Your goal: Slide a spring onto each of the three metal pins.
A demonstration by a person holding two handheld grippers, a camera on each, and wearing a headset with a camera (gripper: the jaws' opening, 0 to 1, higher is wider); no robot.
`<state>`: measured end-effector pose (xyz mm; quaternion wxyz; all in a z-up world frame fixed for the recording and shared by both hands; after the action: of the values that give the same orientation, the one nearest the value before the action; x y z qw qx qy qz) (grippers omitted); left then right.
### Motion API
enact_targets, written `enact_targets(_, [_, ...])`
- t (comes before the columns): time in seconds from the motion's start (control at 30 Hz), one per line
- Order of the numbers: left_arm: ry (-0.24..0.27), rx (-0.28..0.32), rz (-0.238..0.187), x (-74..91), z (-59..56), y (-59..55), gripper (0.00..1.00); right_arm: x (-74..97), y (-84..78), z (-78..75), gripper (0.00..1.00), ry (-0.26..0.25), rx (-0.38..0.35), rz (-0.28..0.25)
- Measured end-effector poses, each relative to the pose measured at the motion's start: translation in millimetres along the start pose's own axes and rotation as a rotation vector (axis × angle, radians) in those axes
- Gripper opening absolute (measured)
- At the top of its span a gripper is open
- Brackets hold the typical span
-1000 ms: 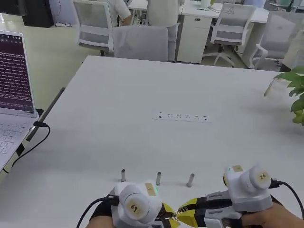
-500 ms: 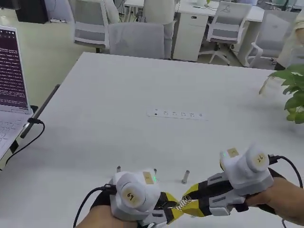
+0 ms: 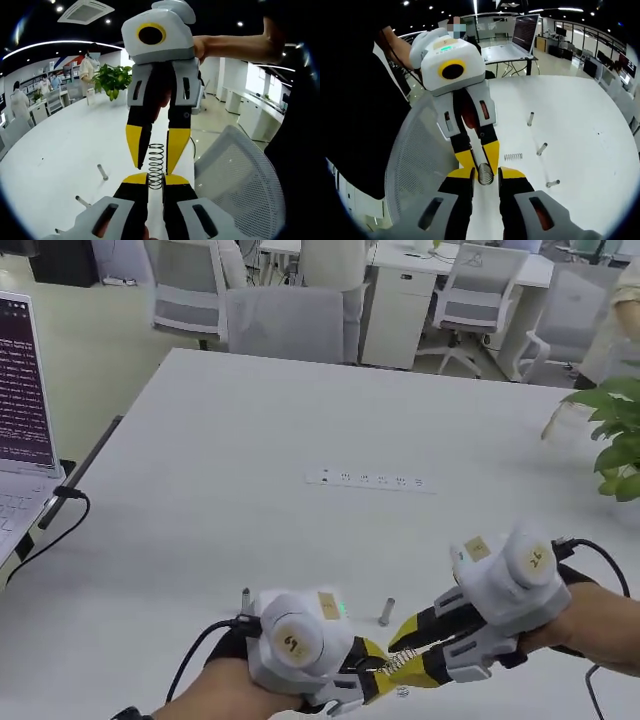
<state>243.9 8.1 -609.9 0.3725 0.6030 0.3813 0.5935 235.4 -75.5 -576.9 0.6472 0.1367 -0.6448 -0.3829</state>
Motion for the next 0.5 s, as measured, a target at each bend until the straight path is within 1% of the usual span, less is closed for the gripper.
enact_targets(0.1, [-0.004,-0.003,-0.005,0.0,0.0,1.6,0.02,1.5,1.3,0.8,0.16,0.015,0.026,0.016])
enact_targets(0.27, [-0.02,-0.017,-0.008,-1.3,-2.1,3.7,0.02,2.6,4.4,3.9,0.15,0.041,0.081,0.062])
enact_targets(0.43, [-0.026,-0.013,-0.022,-1.7,-0.7,5.9,0.02,4.2,8.9,5.5,0.12,0.063,0.133,0.102])
enact_targets(0.5, [-0.028,-0.016,-0.022,-1.7,-0.9,6.5,0.02,4.1,9.8,4.4,0.11,0.062,0.144,0.115])
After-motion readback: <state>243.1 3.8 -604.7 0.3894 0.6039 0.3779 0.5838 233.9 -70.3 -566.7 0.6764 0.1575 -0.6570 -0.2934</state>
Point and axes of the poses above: the centre of the closed fingertips' face, and the gripper's own axes: x roughly backward along the fingers, z roughly to its left, y roughly out of its top, the point moved 7 cm from there along x, roughly backward along the fingers, and after that the axes turned 2 degrees about -z, right-handed, at the moved point
